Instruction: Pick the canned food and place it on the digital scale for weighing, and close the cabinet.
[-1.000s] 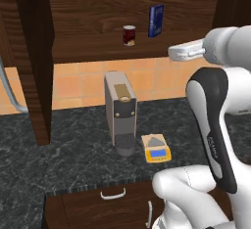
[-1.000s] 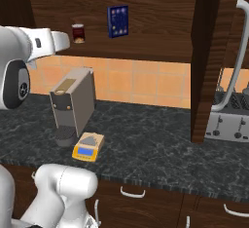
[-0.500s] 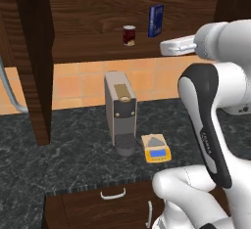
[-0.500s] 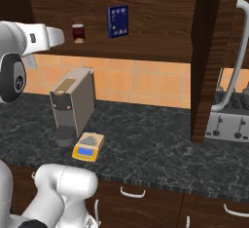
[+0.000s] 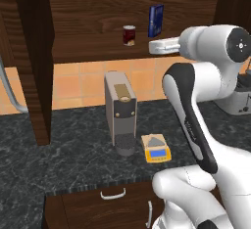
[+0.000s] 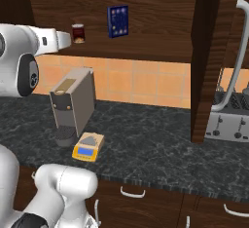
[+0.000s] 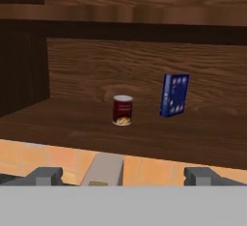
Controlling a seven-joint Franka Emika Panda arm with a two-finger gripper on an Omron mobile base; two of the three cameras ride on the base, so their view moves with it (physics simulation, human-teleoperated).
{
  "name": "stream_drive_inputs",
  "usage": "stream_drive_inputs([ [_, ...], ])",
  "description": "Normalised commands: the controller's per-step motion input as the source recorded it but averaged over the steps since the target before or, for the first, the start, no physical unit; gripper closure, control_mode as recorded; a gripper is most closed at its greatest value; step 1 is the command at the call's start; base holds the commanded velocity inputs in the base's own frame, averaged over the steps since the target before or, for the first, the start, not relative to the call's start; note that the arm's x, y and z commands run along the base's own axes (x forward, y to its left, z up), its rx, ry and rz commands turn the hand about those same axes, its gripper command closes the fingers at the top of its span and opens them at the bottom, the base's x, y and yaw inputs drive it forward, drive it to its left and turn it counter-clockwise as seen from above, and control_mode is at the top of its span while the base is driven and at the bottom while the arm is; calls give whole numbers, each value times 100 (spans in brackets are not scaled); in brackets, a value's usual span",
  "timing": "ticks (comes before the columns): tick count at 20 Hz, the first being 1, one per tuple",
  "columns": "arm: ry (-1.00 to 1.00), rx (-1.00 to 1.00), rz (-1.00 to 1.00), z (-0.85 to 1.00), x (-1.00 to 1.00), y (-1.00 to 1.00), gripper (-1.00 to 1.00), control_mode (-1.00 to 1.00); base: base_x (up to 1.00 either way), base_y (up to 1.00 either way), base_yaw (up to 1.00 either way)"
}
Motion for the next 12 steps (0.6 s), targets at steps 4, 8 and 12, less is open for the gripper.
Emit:
stream_drive_inputs([
  [4, 10, 0, 0, 0, 49, 0, -100, -100, 0, 0, 0],
  [8, 5, 0, 0, 0, 49, 0, -100, -100, 0, 0, 0],
  [12, 2, 0, 0, 0, 49, 3, -100, -100, 0, 0, 0],
])
